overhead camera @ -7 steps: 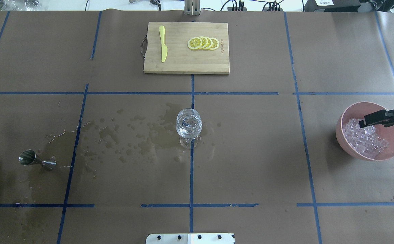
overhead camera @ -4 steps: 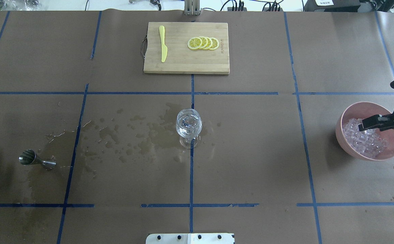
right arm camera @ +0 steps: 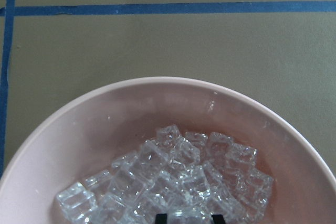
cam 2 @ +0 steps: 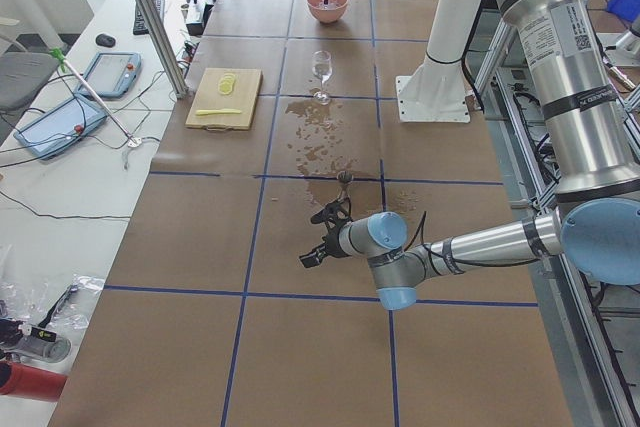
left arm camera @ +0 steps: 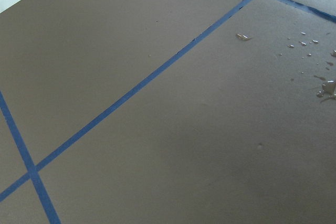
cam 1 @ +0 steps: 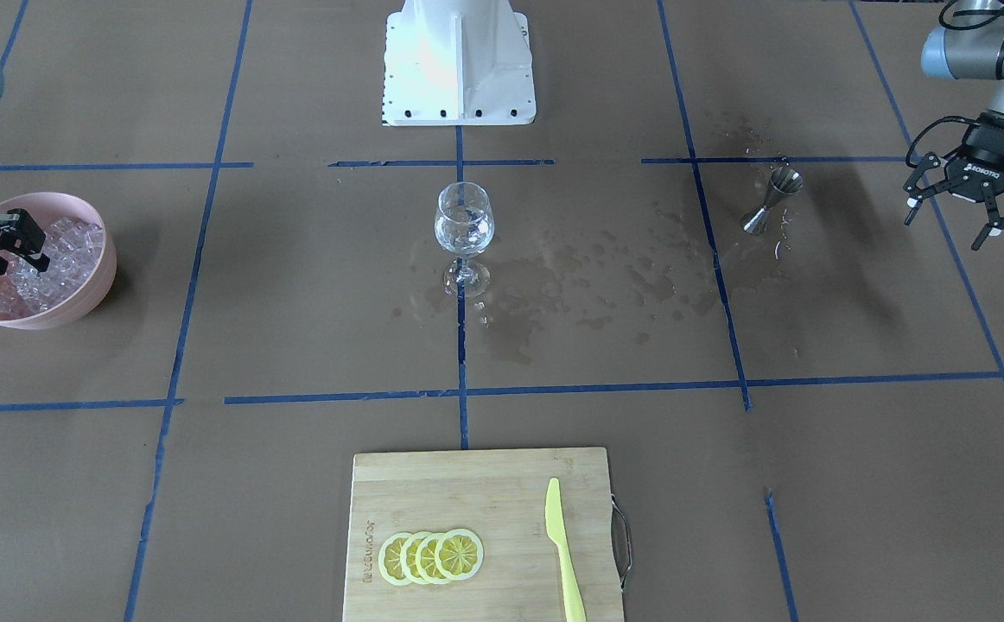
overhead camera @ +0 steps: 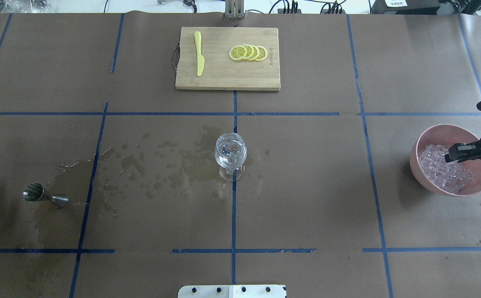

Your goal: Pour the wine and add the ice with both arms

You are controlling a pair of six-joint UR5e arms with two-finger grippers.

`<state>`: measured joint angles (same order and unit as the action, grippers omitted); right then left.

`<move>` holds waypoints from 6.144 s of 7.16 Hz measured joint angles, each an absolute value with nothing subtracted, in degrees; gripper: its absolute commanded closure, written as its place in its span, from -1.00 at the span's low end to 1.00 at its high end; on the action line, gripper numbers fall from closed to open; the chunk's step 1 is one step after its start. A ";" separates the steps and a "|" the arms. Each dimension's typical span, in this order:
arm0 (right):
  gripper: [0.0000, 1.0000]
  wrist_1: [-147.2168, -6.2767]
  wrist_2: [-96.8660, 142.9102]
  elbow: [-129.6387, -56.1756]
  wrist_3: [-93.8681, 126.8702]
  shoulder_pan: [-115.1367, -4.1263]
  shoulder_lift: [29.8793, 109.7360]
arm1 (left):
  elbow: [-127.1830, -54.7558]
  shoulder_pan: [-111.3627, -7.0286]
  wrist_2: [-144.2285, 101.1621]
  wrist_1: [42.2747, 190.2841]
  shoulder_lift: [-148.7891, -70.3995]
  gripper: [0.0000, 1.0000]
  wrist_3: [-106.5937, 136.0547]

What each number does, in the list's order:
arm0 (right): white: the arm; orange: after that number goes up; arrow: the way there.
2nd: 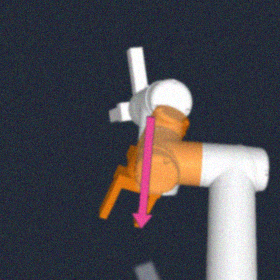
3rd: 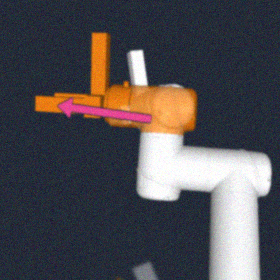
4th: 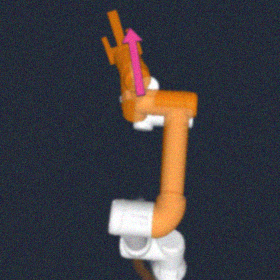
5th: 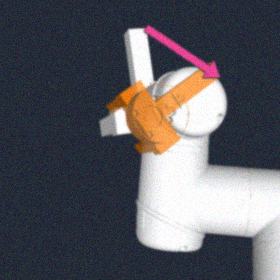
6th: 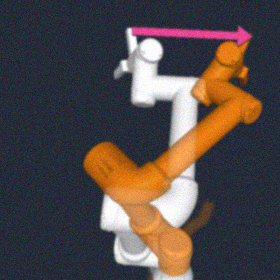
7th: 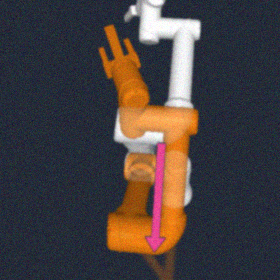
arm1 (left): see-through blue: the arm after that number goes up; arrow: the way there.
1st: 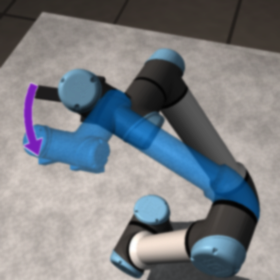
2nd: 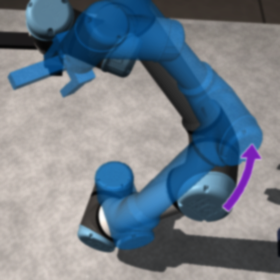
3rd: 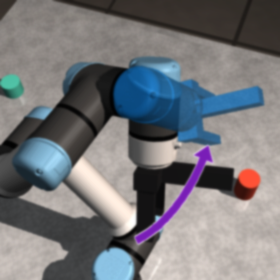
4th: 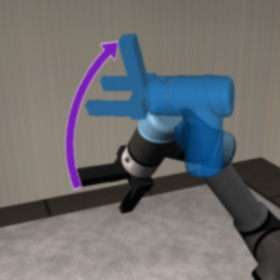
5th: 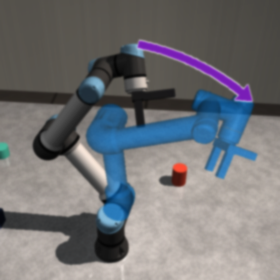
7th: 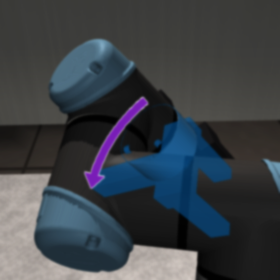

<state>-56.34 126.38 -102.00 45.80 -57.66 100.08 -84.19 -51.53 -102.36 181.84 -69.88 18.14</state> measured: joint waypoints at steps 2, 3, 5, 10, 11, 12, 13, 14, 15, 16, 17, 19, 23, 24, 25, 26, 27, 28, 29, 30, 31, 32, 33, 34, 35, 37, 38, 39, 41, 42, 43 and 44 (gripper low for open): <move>1.00 -56.37 126.93 -102.89 45.60 -57.73 99.88 | -84.22 -51.64 -102.33 182.24 -69.75 -1.00 18.11; 1.00 -56.68 127.55 -105.19 45.65 -57.83 99.85 | -84.31 -51.79 -102.33 182.74 -69.64 -0.99 18.14; 1.00 -59.73 128.88 -112.91 48.43 -57.83 99.10 | -84.32 -52.22 -103.95 183.47 -69.59 -0.99 18.36; 1.00 -62.80 125.78 -117.68 71.67 -48.63 85.21 | -84.70 -70.05 -129.65 159.89 -78.95 -0.99 18.41; 1.00 -65.92 123.81 -117.71 73.89 -46.10 81.07 | -84.85 -71.72 -131.76 156.45 -80.51 -0.99 18.31; 1.00 -72.41 121.74 -117.75 75.33 -43.99 74.91 | -85.08 -72.77 -133.34 153.73 -81.89 -1.00 17.91; 1.00 -79.67 119.20 -117.69 76.83 -41.57 68.28 | -85.58 -73.73 -134.76 152.17 -82.63 -1.00 17.24; 1.00 -84.48 115.78 -117.34 79.12 -38.33 62.88 | -87.57 -75.43 -135.01 151.50 -81.31 -1.00 17.03; 1.00 -86.67 112.59 -116.53 81.48 -35.57 58.78 | -90.37 -77.58 -133.77 151.22 -78.38 -1.00 18.95; 1.00 -87.56 110.92 -115.09 83.58 -34.08 55.34 | -92.08 -78.74 -132.07 151.16 -76.55 -1.00 22.11; 1.00 -87.95 109.95 -113.22 85.47 -33.26 52.37 | -92.88 -79.25 -131.09 151.21 -75.82 -1.00 24.03; 1.00 -88.13 108.84 -110.30 86.83 -32.54 48.83 | -93.89 -79.50 -130.64 151.49 -75.04 -1.00 25.25; -0.47 -88.07 107.97 -108.37 87.19 -31.53 47.59 | -94.58 -79.55 -130.53 151.57 -74.76 -1.00 25.88; -0.62 -88.05 107.94 -108.36 87.19 -31.47 47.61 | -94.53 -79.54 -130.52 151.55 -74.78 -1.00 25.91; -0.66 -88.01 107.93 -108.35 87.19 -31.43 47.63 | -94.53 -79.54 -130.50 151.47 -74.87 -1.00 25.97; -1.00 -88.01 108.05 -108.72 87.15 -31.51 47.89 | -94.50 -79.41 -130.44 150.96 -75.20 -1.00 26.36; -1.00 -87.98 108.61 -110.56 86.88 -32.06 49.92 | -94.41 -79.06 -130.38 148.93 -76.28 -1.00 26.74; -1.00 -87.80 110.21 -113.55 85.81 -33.87 54.16 | -94.31 -78.46 -130.33 145.78 -77.69 -1.00 26.69; -1.00 -87.60 113.51 -115.63 82.55 -37.46 58.66 | -94.16 -77.65 -130.37 143.35 -78.41 -1.00 26.25; -1.00 -87.50 118.17 -116.61 75.88 -42.84 63.57 | -94.33 -76.98 -130.50 140.30 -78.72 -1.00 24.05; -1.00 -87.49 122.11 -116.91 67.35 -48.51 68.63 | -94.85 -77.07 -130.54 135.61 -79.08 -1.00 19.19; -1.00 -87.64 125.22 -116.57 56.59 -54.61 74.08 | -95.32 -78.69 -130.51 128.70 -80.07 -1.00 12.24; -1.00 -87.93 127.07 -115.35 45.36 -60.44 78.86 | -95.57 -82.04 -130.44 119.91 -81.94 -1.00 5.02; -1.00 -88.11 128.13 -113.45 35.47 -65.45 82.53 | -95.68 -85.87 -130.38 110.22 -84.60 -1.00 -1.30; -1.00 -88.17 128.98 -110.89 27.41 -69.67 85.05 | -95.93 -89.66 -130.59 100.00 -87.75 -1.00 -5.80; -1.00 -88.09 129.89 -104.28 13.16 -76.49 88.43 | -98.61 -93.14 -133.26 88.11 -89.71 -1.00 -8.39; -1.00 -88.05 130.86 -100.45 6.37 -80.14 89.12 | -99.87 -93.45 -134.12 86.46 -89.16 -1.00 -8.47; -1.00 -88.08 132.18 -97.62 1.59 -82.99 89.38 | -100.40 -93.22 -134.48 86.09 -88.49 -1.00 -8.61; -1.00 -88.24 134.77 -95.62 -2.29 -86.87 89.71 | -100.12 -89.97 -134.71 86.81 -87.55 -1.00 -8.81; -1.00 -88.16 135.83 -95.68 -2.65 -87.76 89.92 | -99.89 -88.30 -134.64 88.79 -87.42 -1.00 -8.81; -1.00 -88.03 135.96 -95.67 -2.78 -88.13 89.92 | -99.38 -87.56 -134.38 91.43 -87.56 -1.00 -8.80; -1.00 -87.90 135.99 -95.52 -2.83 -88.27 90.03 | -98.81 -87.35 -134.19 92.76 -87.66 -1.00 -8.83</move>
